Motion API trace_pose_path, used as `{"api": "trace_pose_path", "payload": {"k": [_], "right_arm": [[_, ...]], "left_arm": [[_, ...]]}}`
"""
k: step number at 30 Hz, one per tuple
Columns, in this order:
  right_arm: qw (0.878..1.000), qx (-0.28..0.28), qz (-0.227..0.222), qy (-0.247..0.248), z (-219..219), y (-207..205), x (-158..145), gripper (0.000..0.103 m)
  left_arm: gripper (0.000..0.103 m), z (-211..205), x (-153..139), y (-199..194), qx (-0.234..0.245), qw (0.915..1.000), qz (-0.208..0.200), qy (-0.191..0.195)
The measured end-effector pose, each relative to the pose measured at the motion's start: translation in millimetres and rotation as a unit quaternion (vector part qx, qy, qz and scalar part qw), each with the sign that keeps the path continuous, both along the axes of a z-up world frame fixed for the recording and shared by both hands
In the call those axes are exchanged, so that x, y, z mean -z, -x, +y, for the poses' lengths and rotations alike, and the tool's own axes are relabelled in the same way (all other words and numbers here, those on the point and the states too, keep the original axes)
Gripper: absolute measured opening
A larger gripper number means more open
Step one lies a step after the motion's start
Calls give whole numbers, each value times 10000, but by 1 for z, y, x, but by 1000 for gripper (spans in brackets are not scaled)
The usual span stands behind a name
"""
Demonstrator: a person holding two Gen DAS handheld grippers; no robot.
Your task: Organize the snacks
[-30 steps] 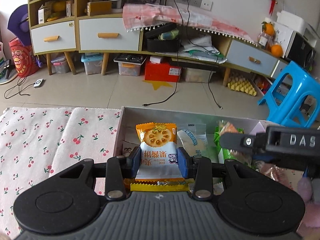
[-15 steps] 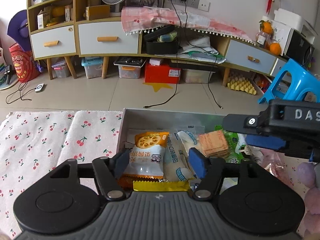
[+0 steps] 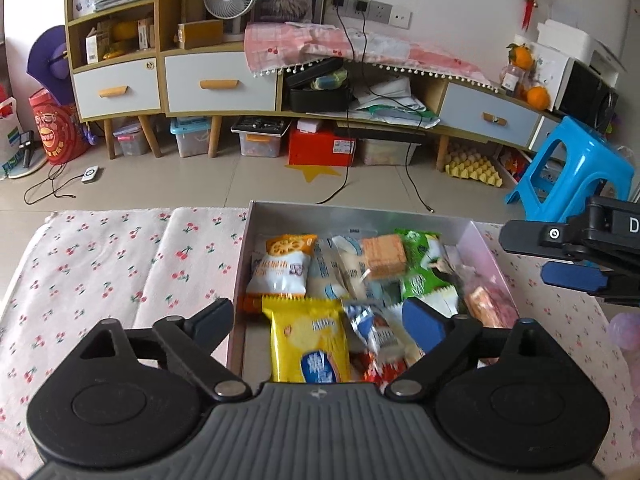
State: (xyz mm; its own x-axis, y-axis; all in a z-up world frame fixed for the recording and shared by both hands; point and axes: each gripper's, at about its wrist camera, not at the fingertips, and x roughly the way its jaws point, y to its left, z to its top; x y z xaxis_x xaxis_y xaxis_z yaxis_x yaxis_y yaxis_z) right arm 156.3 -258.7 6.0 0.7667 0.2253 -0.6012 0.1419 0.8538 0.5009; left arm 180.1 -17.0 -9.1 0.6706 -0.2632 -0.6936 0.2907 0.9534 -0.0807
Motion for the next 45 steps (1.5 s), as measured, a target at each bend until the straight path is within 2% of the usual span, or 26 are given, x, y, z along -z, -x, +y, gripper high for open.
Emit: {"api": "trace_pose_path", "payload": {"k": [4,8,12,19,22,29,34,36,41,45], "right_arm": [[10000,48,33,79,-5,17,-2,90],[9998,35,101,190,-6,34,-2,91],[9994,13,161,314,-2,48,-3,93],[9983,-75,252,526,9,71,-13,100],[9966,-83,366,733,17,79,-13,103],[9900,-316,662,1208,32,89,-7,103],[9841,-376,728,1577,44,99,-8,103],[9813,-434,778,1707,51,102,-8,103],[9760,-518,849,1938,64,103,-5,103],[9757,-519,902,1927,66,101,-3,103]], "left_arm": [[98,1,-3,12,-39,10000,24,-35],[102,2,-5,26,-103,9999,58,-105],[102,2,-7,40,-278,9991,124,-279],[103,12,-10,69,-635,9974,286,-193],[103,12,-11,77,-714,9961,372,-362],[103,17,-6,89,-786,9942,472,-554],[103,24,-9,90,-883,9934,587,-439],[103,23,-10,90,-946,9924,602,-503],[103,21,-4,90,-1062,9891,624,-812],[103,25,-1,90,-1089,9879,756,-803]]}}
